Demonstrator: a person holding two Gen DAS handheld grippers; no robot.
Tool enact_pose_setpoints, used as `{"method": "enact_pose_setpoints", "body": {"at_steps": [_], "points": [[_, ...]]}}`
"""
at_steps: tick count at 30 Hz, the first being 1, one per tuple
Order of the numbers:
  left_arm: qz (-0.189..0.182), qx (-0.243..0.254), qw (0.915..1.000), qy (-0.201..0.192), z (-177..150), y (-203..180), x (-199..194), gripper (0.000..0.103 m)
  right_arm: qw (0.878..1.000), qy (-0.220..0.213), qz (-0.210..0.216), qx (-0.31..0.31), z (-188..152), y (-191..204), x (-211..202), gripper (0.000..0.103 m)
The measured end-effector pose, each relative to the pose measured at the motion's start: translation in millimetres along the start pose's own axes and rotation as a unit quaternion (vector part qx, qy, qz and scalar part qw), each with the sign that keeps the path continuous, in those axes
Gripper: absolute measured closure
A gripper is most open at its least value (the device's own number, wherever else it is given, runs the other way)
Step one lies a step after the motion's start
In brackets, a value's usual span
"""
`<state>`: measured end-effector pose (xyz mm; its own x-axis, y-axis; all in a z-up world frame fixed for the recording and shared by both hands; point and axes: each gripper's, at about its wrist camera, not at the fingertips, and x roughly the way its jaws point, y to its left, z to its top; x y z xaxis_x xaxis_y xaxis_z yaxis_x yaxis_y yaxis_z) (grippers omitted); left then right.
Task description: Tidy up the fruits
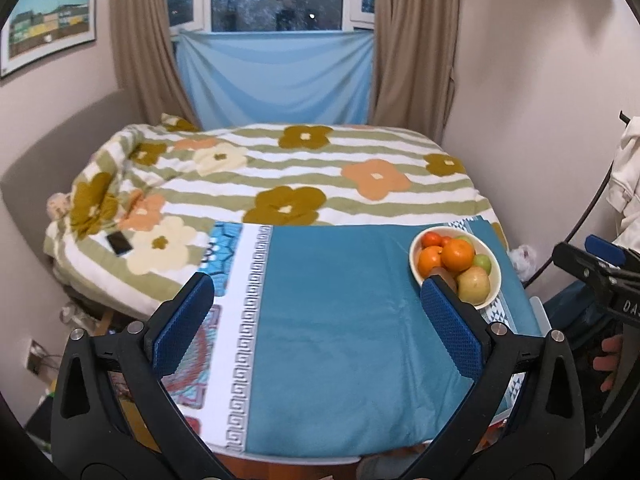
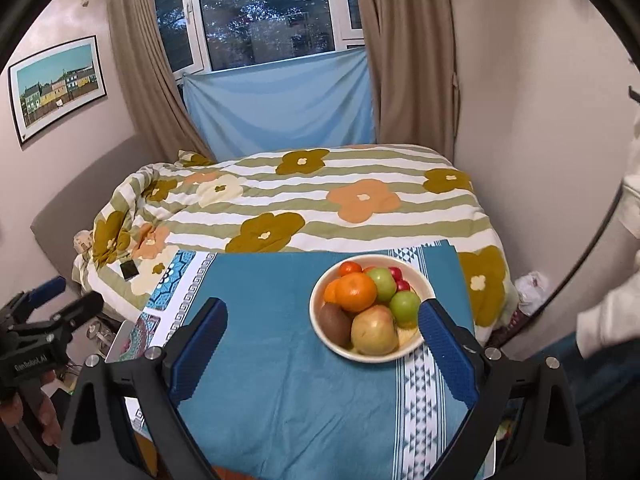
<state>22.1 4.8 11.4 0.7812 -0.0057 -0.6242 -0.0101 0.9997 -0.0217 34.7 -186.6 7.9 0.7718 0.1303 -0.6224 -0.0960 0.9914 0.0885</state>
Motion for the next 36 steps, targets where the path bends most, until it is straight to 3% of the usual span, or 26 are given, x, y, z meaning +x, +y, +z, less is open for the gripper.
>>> {"method": "enact_pose_setpoints", "body": {"at_steps": [12, 36], "points": [[-0.012, 0.014, 0.9998, -0.008, -28, 3, -30, 0.000, 1.000, 0.007, -0.022, -0.006, -32, 30, -23, 0.008], [-0.008, 0.030, 0.9992, -0.024, -24, -9, -34, 0.000, 1.000, -0.004, -0.027, 0.007, -27, 24, -27, 0.008]]}}
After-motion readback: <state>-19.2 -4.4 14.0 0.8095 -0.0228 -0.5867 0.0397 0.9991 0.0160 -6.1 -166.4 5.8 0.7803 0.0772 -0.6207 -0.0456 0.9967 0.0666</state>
